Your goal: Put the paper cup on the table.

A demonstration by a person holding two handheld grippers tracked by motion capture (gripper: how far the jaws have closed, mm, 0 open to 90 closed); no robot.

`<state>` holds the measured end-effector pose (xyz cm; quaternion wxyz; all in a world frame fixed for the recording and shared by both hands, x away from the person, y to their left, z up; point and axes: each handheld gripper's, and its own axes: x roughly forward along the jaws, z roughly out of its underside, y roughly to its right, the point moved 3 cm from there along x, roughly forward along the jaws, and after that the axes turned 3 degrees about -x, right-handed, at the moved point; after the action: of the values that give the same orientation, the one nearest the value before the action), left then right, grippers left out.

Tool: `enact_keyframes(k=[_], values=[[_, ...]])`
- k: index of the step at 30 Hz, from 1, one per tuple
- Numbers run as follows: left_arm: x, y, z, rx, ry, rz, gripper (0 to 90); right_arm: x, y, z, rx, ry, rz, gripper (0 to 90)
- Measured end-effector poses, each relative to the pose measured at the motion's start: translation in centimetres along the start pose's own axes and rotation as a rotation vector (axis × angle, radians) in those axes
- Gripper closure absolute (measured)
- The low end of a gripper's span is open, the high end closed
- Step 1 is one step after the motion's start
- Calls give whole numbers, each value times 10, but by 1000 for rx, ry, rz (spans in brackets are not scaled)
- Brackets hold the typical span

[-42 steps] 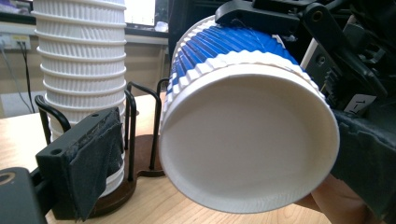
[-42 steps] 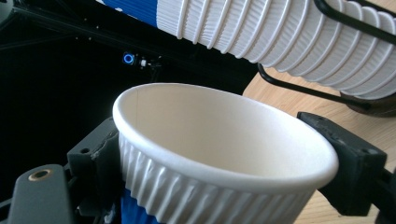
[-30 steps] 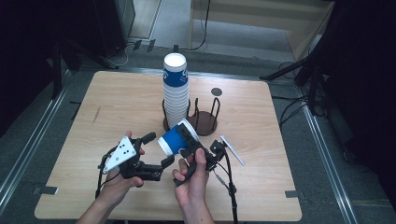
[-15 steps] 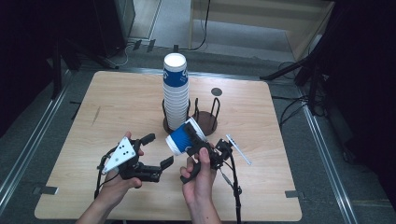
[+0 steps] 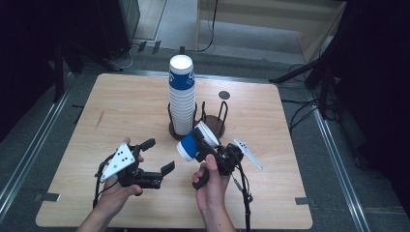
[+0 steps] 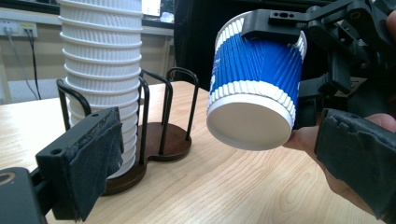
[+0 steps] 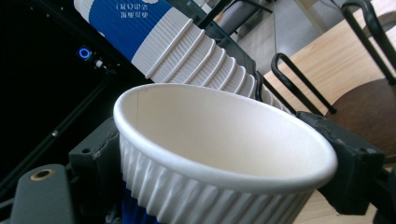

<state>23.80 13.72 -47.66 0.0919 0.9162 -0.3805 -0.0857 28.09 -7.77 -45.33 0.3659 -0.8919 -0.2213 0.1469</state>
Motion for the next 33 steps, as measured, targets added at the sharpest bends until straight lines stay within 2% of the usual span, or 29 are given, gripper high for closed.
enact_keyframes(k=[1,5,8,9,17,20,21,22,27,33], values=[[-1,-1,0,1,-1,-5,20,0,0,0,-30,3,2,150],[-4,-3,1,0,0,-15,20,0,0,-1,-92,8,4,150],[-6,-4,1,-4,0,-20,20,0,-2,-1,-111,5,6,151],[-7,-4,1,-4,0,-22,20,0,-3,-1,-149,6,13,150],[-11,-7,2,-4,2,-38,20,-1,-5,-2,-246,14,30,151],[-13,-8,3,-3,0,-42,20,-2,-7,-1,-305,24,42,150],[-13,-8,3,-3,0,-42,20,-2,-7,-1,-305,24,42,150],[-13,-8,3,-5,1,-45,20,-2,-8,0,-336,25,48,150],[-15,-9,4,-3,-2,-51,20,-1,-8,1,-387,23,59,150],[-17,-11,5,-7,-4,-58,20,-2,-3,0,-406,16,77,150]])
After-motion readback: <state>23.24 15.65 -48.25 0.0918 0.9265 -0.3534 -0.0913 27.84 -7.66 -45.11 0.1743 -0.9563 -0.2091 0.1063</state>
